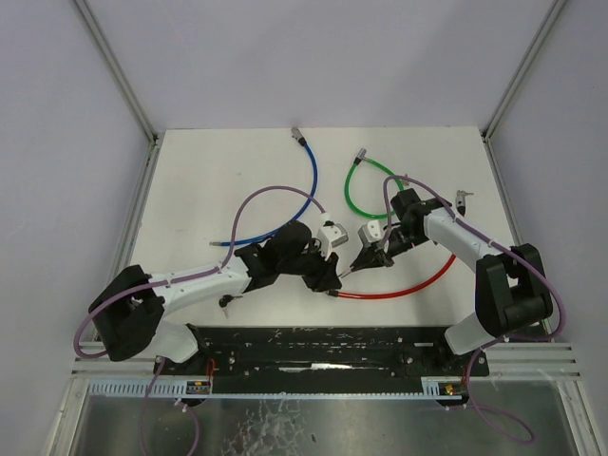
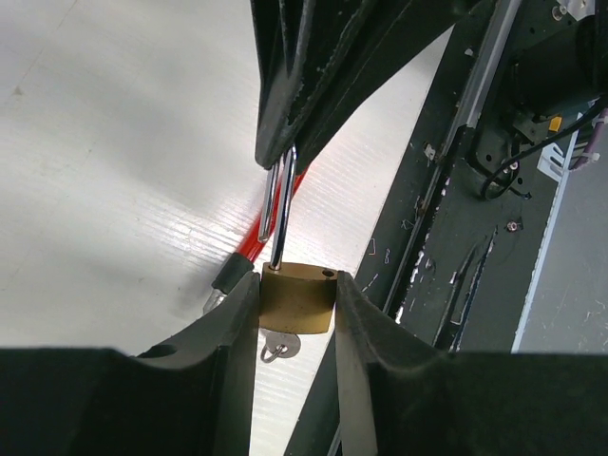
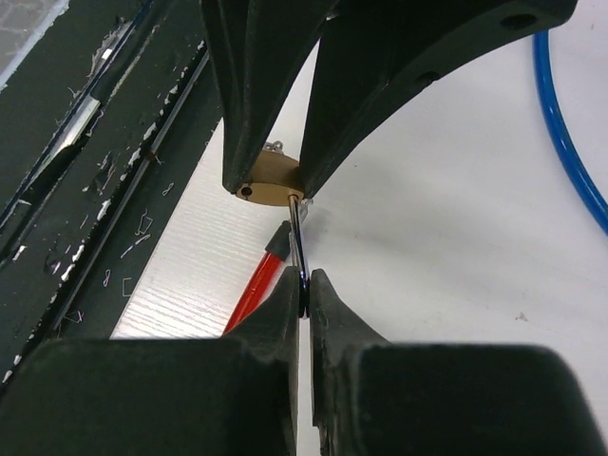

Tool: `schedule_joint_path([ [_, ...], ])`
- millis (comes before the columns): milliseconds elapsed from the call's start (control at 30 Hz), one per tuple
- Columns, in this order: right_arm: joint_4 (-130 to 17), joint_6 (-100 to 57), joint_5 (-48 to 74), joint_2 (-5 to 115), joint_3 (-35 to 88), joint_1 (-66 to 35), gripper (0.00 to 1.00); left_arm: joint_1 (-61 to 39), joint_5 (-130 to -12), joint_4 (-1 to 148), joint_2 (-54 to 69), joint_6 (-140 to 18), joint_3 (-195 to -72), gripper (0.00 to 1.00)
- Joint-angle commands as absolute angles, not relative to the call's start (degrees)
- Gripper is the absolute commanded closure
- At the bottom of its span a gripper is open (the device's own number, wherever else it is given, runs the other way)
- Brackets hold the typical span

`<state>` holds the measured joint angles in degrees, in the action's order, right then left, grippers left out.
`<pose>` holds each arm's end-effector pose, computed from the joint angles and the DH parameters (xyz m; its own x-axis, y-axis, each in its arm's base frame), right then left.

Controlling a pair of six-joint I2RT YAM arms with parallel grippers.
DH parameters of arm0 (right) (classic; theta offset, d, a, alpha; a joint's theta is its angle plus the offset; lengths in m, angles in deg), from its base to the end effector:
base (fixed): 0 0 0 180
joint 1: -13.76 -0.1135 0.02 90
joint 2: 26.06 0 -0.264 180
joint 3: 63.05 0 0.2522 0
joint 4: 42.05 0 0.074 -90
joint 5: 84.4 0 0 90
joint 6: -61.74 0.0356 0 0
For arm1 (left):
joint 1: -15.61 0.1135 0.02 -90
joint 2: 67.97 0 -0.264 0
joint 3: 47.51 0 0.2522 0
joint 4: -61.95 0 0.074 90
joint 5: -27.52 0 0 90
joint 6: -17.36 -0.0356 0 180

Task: Lock with the key
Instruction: Pick up the lock from the center of the board.

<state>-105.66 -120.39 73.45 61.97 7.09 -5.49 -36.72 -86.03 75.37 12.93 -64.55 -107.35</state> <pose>0.2382 0.1181 0.2134 0.2881 -0.2985 -0.9099 -0.9237 -0.3374 -0.1818 0.1730 -0.2473 0.2232 -0.4730 0.4015 -0.7843 0.8690 0.3596 -0.3399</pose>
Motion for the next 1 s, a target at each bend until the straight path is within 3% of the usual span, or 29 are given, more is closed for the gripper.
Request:
schedule_joint_path([
  [0,-105.02,-117.96,73.37,60.34,7.98,-6.19,1.00,-36.51,-86.28,70.30,11.39,-64.51,-106.22,0.95],
  [133,-108.66,-117.82,73.45,59.30,10.37,-6.19,1.00,-36.40,-83.71,68.15,11.94,-62.67,-104.62,0.69],
  [267,-110.30,-117.19,73.09,57.18,11.33,-6.19,1.00,-36.25,-81.62,66.41,11.59,-60.55,-103.54,0.52],
  [433,-109.61,-113.15,72.07,54.49,11.87,-6.20,1.00,-35.58,-79.27,64.15,7.31,-58.91,-101.36,0.42],
  [700,-112.80,-106.73,72.53,52.11,16.47,-6.20,1.00,-35.20,-76.25,50.88,-7.16,-61.23,-91.02,0.39],
  [767,-113.19,-103.32,73.23,51.35,17.80,-6.18,1.00,-35.19,-76.12,44.47,-11.48,-62.04,-86.48,0.30],
  [900,-111.10,-94.91,74.25,49.26,18.76,-6.19,1.00,-35.22,-73.27,30.85,-19.10,-60.70,-77.61,0.01],
  [967,-109.58,-91.71,74.96,48.48,18.61,-6.19,1.00,-35.22,-74.36,27.33,-20.85,-61.37,-75.57,0.00],
])
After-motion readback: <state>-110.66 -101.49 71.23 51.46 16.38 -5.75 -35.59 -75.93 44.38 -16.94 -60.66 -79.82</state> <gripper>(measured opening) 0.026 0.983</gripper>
